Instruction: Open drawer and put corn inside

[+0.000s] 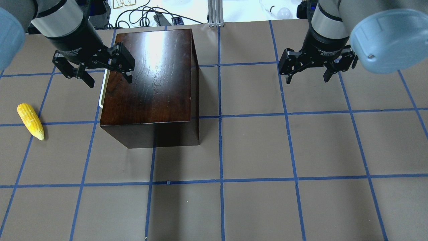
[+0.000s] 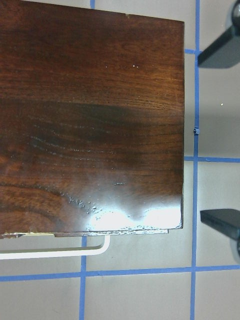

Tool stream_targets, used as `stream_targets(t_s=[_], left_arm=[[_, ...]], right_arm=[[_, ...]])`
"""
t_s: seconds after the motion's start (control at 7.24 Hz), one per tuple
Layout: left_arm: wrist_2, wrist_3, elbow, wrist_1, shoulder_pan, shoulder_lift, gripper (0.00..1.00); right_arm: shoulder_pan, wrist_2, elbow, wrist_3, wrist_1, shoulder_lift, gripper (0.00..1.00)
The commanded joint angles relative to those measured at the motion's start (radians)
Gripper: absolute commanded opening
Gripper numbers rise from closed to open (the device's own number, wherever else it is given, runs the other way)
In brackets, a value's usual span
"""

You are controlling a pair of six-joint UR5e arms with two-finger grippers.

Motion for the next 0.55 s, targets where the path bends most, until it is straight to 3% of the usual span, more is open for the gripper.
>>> stream_targets(t_s=[0.0,0.41], left_arm=[[0.010,0.003,-0.009,-0.002,0.002,0.000,1.00],[0.010,0.005,-0.020,0.002,0.003,-0.029,1.00]], right_arm=[[0.000,0.000,0.000,0.000,0.001,-0.001,1.00],[0.000,0.000,0.000,0.000,0.001,-0.001,1.00]])
